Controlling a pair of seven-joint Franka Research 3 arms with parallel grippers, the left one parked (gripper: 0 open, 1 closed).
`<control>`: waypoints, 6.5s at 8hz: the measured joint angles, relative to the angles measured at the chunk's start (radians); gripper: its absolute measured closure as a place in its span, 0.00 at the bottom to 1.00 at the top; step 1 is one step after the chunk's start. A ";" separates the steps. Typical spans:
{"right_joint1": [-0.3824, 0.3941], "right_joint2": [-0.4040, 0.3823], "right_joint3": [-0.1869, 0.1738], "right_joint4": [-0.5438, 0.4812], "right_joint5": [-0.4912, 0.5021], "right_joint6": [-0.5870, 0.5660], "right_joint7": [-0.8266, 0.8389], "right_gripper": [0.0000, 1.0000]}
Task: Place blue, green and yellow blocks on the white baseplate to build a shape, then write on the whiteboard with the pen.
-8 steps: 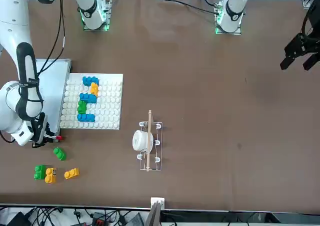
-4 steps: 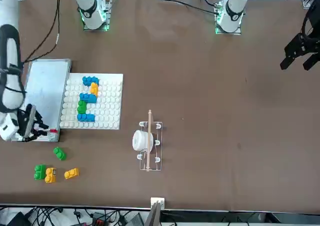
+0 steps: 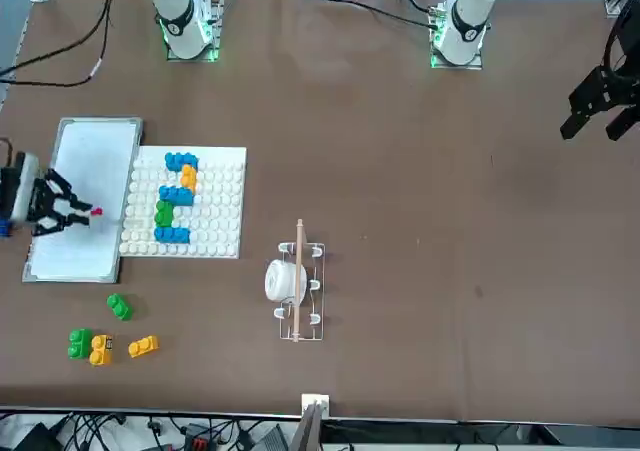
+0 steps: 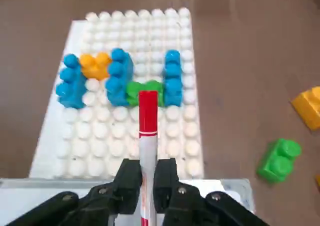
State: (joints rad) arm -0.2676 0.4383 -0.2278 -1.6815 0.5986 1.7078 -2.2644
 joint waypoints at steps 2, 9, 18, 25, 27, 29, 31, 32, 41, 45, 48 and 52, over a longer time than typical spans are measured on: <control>-0.093 -0.004 0.001 -0.029 0.067 -0.126 -0.130 0.82; -0.321 0.140 0.013 -0.055 0.152 -0.268 -0.393 0.82; -0.480 0.266 0.122 0.028 0.152 -0.272 -0.441 0.82; -0.429 0.314 0.140 0.033 0.243 -0.267 -0.441 0.82; -0.384 0.324 0.141 0.045 0.302 -0.262 -0.440 0.82; -0.350 0.353 0.141 0.093 0.346 -0.254 -0.440 0.82; -0.348 0.400 0.140 0.168 0.355 -0.255 -0.439 0.82; -0.357 0.426 0.139 0.205 0.356 -0.256 -0.439 0.82; -0.509 0.493 0.280 0.296 0.281 -0.257 -0.421 0.82; -0.423 0.514 0.290 0.319 0.330 -0.209 -0.395 0.82; -0.372 0.514 0.290 0.327 0.376 -0.191 -0.377 0.82; -0.371 0.485 0.280 0.406 0.296 -0.195 -0.314 0.82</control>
State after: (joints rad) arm -0.6391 0.9229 0.0525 -1.2754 0.8949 1.5129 -2.5784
